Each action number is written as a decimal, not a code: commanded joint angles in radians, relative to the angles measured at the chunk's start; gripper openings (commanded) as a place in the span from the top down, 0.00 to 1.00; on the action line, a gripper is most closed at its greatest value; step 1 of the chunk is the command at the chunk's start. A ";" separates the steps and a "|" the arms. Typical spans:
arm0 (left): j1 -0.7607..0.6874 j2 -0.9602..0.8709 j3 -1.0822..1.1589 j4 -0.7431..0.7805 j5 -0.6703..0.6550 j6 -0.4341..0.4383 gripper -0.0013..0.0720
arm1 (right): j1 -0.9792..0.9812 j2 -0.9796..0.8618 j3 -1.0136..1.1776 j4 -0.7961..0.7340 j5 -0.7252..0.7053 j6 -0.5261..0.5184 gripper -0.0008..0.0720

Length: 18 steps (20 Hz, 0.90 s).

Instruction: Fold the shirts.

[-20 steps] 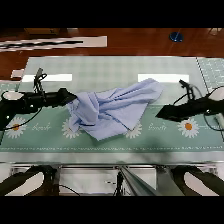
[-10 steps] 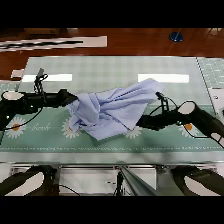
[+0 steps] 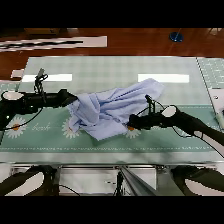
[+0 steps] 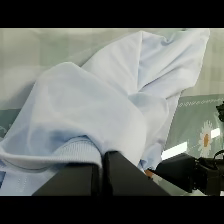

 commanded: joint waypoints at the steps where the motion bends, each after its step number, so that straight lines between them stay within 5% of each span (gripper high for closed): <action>1: 0.002 0.000 0.003 0.000 0.000 0.000 0.93 | 0.001 -0.004 0.023 0.050 -0.034 -0.040 0.95; 4: 0.002 0.003 0.032 0.000 0.000 0.011 0.94 | -0.047 0.079 0.095 0.008 0.061 -0.097 0.95; 10: 0.001 0.004 0.148 0.000 -0.032 0.026 0.94 | -0.221 0.321 0.204 -0.066 0.091 -0.051 0.95; 18: 0.001 0.055 0.468 -0.013 -0.326 0.078 0.94 | -0.360 0.465 0.422 -0.145 0.204 -0.051 0.96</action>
